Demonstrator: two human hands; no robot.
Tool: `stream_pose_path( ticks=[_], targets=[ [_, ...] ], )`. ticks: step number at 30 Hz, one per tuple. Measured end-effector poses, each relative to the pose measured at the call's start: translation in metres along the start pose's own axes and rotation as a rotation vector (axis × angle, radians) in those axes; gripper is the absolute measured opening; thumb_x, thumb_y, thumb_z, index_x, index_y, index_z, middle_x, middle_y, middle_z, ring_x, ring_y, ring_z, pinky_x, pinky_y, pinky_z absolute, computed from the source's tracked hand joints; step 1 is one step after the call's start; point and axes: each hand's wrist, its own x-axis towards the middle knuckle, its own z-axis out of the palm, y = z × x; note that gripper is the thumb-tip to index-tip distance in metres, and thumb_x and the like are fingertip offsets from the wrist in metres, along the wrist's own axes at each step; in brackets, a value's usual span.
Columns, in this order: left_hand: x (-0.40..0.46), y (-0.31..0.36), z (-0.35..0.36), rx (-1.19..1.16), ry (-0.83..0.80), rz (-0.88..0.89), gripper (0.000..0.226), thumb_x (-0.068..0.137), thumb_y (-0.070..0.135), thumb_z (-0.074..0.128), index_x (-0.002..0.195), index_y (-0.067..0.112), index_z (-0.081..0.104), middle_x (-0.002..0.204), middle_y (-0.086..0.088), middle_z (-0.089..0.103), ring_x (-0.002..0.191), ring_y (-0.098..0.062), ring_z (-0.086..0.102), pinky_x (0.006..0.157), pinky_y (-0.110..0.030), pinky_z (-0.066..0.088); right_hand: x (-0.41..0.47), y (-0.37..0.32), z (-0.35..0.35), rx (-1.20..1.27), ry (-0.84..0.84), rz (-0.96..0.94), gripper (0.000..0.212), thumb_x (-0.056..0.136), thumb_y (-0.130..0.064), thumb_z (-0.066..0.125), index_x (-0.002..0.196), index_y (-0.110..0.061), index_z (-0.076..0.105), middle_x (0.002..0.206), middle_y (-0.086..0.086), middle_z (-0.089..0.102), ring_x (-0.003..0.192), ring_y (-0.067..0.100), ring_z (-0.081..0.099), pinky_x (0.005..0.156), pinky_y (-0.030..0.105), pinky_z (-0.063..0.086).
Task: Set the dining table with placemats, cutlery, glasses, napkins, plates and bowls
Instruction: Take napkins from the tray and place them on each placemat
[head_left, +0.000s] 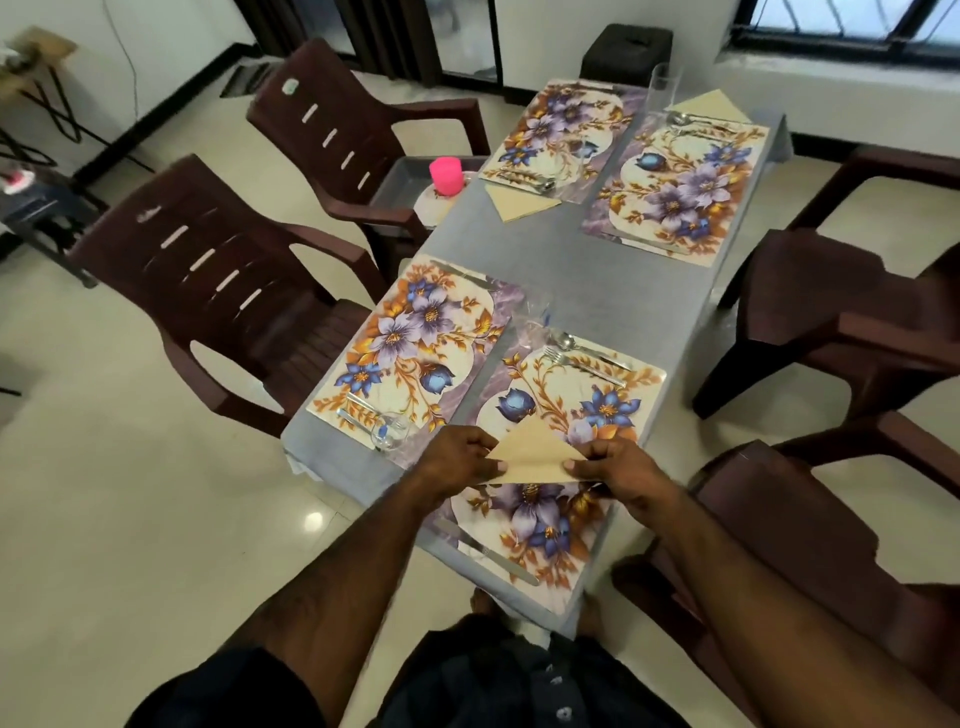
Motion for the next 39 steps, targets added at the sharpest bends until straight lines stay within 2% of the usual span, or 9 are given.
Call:
stream_pose_path(
  ticks=[8,13,16,18,22,25,30,35,39],
  targets=[
    [0.017,0.044,-0.033,0.11,-0.023,0.243,0.017,0.085,0.002,0.084,0.098,0.007,0.074,0.085,-0.013,0.077,0.074,-0.019,0.074,0.069,-0.036,0.064,-0.008,-0.026,0.008,0.047,0.102,-0.103,0.017,0.085,-0.005,0.083,0.095,-0.009,0.07,0.073,-0.001,0.069,0.063,0.01,0.064,0.057,0.024,0.048],
    [0.059,0.086,-0.072,0.218,-0.027,0.469,0.031,0.081,0.003,0.087,0.093,0.019,0.064,0.076,-0.005,0.072,0.067,-0.017,0.071,0.062,-0.028,0.057,-0.005,-0.068,0.019,0.059,0.291,-0.216,0.013,0.087,-0.002,0.08,0.089,-0.01,0.069,0.074,0.003,0.069,0.065,0.011,0.062,0.057,0.025,0.046],
    [0.081,0.122,-0.087,0.271,-0.026,0.594,0.034,0.079,0.005,0.089,0.093,0.017,0.06,0.073,0.009,0.064,0.059,0.006,0.06,0.058,-0.016,0.05,0.004,-0.099,0.012,-0.008,0.438,-0.274,0.008,0.09,-0.005,0.078,0.094,-0.01,0.072,0.075,0.0,0.067,0.064,0.005,0.06,0.057,0.022,0.045],
    [0.097,0.151,-0.093,0.303,-0.008,0.64,0.035,0.077,0.007,0.09,0.096,0.015,0.063,0.075,0.01,0.065,0.058,0.007,0.059,0.054,-0.01,0.045,0.009,-0.124,-0.001,-0.06,0.513,-0.331,0.006,0.092,-0.008,0.076,0.098,-0.007,0.075,0.074,-0.003,0.065,0.058,0.0,0.055,0.056,0.018,0.044],
    [0.143,0.209,-0.097,0.342,-0.024,0.628,0.039,0.079,0.007,0.09,0.111,0.014,0.07,0.085,-0.002,0.076,0.073,-0.009,0.072,0.062,-0.019,0.057,0.03,-0.176,-0.043,-0.116,0.617,-0.444,0.012,0.09,-0.009,0.079,0.1,-0.002,0.078,0.077,0.002,0.07,0.059,0.001,0.055,0.06,0.018,0.047],
    [0.186,0.242,-0.092,0.502,0.022,0.633,0.023,0.079,0.015,0.091,0.097,0.02,0.078,0.091,0.002,0.077,0.085,-0.015,0.073,0.078,-0.034,0.063,0.06,-0.198,-0.074,-0.155,0.63,-0.464,0.012,0.086,-0.011,0.084,0.097,-0.007,0.081,0.09,0.011,0.077,0.074,0.012,0.062,0.07,0.025,0.053],
    [0.26,0.256,-0.055,0.711,0.01,0.492,0.014,0.08,0.024,0.091,0.088,0.024,0.079,0.092,0.002,0.076,0.091,-0.019,0.071,0.085,-0.036,0.061,0.127,-0.188,-0.126,-0.3,0.669,-0.381,0.006,0.084,-0.021,0.087,0.085,-0.018,0.082,0.086,0.009,0.079,0.071,0.016,0.063,0.069,0.036,0.054],
    [0.319,0.247,-0.009,1.028,-0.054,0.313,0.032,0.077,0.036,0.091,0.105,0.025,0.08,0.112,0.002,0.076,0.111,-0.024,0.067,0.105,-0.048,0.049,0.175,-0.157,-0.159,-0.535,0.602,-0.249,0.011,0.088,-0.027,0.082,0.094,-0.018,0.083,0.09,-0.002,0.078,0.083,0.016,0.072,0.08,0.036,0.059],
    [0.349,0.237,0.018,1.241,-0.126,0.219,0.05,0.077,0.04,0.092,0.119,0.021,0.073,0.125,-0.001,0.07,0.121,-0.028,0.061,0.106,-0.052,0.042,0.197,-0.143,-0.165,-0.675,0.527,-0.133,0.012,0.091,-0.03,0.078,0.095,-0.02,0.082,0.097,-0.003,0.075,0.087,0.014,0.067,0.08,0.037,0.059]
  ],
)
